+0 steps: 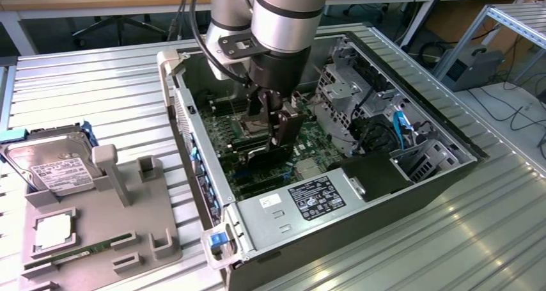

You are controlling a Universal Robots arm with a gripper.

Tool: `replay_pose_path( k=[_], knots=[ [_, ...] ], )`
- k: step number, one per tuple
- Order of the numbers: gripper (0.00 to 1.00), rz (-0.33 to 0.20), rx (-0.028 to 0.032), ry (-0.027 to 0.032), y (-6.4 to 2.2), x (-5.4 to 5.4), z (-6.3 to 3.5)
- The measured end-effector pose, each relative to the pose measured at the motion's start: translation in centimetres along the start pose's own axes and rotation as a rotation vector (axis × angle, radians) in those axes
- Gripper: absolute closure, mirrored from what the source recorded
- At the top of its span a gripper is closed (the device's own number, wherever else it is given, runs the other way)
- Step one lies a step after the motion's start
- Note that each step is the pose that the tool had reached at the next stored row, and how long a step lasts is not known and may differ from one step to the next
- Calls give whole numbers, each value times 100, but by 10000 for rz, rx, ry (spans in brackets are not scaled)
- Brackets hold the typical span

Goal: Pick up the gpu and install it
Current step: 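Press down on the gpu until it lock into place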

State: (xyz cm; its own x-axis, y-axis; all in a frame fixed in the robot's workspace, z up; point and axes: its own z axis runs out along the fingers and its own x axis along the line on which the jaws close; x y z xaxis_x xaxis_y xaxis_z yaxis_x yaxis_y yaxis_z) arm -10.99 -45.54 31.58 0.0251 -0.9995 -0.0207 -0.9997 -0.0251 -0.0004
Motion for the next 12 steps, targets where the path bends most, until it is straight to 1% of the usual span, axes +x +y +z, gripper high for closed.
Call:
replay_pose_path(
  k=[12],
  knots=[
    [18,0,0,0,0,0,0]
  ],
)
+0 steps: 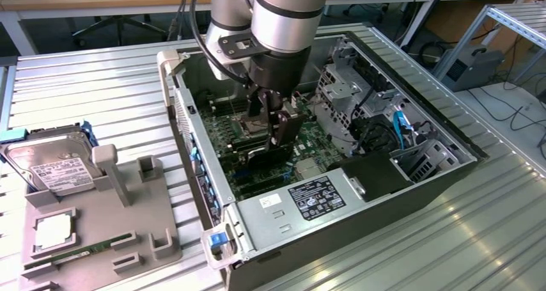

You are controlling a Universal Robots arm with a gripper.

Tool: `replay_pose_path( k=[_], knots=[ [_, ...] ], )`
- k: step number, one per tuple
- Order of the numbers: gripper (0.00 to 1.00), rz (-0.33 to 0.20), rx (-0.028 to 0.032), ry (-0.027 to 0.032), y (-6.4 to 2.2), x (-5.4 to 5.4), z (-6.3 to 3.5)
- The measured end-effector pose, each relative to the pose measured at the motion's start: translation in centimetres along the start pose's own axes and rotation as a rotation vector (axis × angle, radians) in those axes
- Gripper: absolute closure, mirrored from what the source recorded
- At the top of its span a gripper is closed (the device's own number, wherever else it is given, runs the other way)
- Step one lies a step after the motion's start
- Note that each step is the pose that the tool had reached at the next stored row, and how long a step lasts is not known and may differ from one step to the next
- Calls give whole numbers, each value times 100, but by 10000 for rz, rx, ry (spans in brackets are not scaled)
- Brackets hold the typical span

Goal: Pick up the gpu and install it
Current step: 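Press down on the gpu until it lock into place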

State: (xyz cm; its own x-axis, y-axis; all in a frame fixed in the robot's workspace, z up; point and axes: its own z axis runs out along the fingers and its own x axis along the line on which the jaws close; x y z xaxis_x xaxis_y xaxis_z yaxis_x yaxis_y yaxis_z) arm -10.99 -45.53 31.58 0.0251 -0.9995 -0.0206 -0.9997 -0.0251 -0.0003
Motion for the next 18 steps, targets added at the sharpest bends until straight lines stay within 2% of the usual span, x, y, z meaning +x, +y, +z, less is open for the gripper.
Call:
replay_pose_path(
  k=[3,4,12,13,18],
  knots=[
    [38,0,0,0,0,0,0],
    [38,0,0,0,0,0,0],
    [86,0,0,0,0,0,0],
    [89,0,0,0,0,0,0],
    [89,0,0,-1,-1,-8,4]
  ],
)
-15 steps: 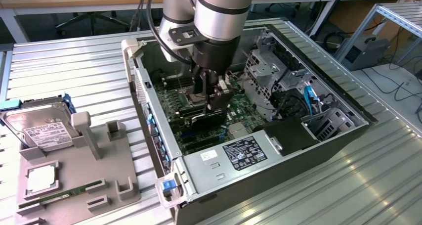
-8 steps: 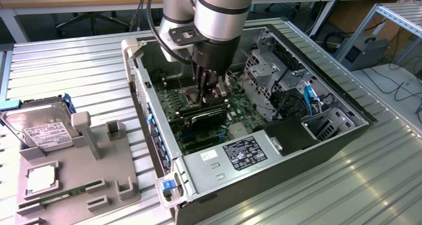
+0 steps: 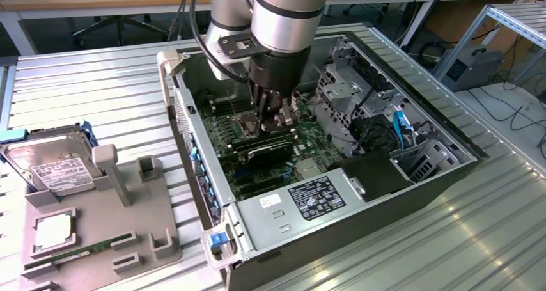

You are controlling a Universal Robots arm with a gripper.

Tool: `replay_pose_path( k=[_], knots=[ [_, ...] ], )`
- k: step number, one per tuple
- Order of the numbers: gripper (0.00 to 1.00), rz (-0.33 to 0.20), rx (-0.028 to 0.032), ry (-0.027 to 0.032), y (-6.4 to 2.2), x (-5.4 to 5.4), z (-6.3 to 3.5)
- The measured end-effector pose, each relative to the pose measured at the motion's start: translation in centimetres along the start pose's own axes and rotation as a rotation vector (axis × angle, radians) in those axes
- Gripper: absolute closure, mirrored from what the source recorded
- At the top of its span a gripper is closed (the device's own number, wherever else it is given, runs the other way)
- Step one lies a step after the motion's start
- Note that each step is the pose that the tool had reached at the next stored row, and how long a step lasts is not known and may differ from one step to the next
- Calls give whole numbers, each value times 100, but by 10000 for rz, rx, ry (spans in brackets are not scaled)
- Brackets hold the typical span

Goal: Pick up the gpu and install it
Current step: 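Press down on the gpu until it lock into place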

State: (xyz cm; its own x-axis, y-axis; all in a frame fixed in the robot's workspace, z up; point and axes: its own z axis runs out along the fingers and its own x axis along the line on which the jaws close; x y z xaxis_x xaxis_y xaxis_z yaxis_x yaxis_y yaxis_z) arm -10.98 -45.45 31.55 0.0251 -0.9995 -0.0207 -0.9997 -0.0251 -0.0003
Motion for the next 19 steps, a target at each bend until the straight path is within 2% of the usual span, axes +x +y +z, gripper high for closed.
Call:
replay_pose_path(
  k=[13,19],
  knots=[
    [89,0,-7,-10,-8,-26,321],
    [89,1,-6,-10,-9,-50,326]
  ],
)
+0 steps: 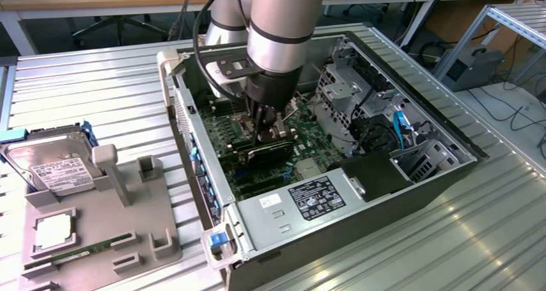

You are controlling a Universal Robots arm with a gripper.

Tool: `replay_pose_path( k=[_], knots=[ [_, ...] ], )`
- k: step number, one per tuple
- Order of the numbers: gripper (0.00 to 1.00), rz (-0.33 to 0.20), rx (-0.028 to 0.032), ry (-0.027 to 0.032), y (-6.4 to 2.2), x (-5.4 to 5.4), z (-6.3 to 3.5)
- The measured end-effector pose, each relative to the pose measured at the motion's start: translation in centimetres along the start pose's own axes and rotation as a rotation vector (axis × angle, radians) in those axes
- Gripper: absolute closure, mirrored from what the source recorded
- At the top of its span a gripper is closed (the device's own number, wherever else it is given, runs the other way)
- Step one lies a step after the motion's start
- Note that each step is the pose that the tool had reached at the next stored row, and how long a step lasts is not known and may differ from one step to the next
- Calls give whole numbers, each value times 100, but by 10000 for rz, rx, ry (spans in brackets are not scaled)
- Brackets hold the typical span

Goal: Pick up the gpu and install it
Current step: 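Press down on the gpu until it lock into place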

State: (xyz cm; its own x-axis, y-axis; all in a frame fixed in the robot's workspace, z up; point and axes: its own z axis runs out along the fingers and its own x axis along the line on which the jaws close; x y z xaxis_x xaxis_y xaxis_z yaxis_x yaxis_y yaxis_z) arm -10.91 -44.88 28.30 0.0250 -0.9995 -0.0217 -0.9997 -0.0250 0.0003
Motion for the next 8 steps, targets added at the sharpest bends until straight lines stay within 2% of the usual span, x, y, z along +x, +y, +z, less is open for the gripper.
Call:
replay_pose_path(
  k=[5,8],
  knots=[
    [89,-1,0,-1,-1,-21,66],
    [89,-1,-2,2,-1,-20,67]
  ],
)
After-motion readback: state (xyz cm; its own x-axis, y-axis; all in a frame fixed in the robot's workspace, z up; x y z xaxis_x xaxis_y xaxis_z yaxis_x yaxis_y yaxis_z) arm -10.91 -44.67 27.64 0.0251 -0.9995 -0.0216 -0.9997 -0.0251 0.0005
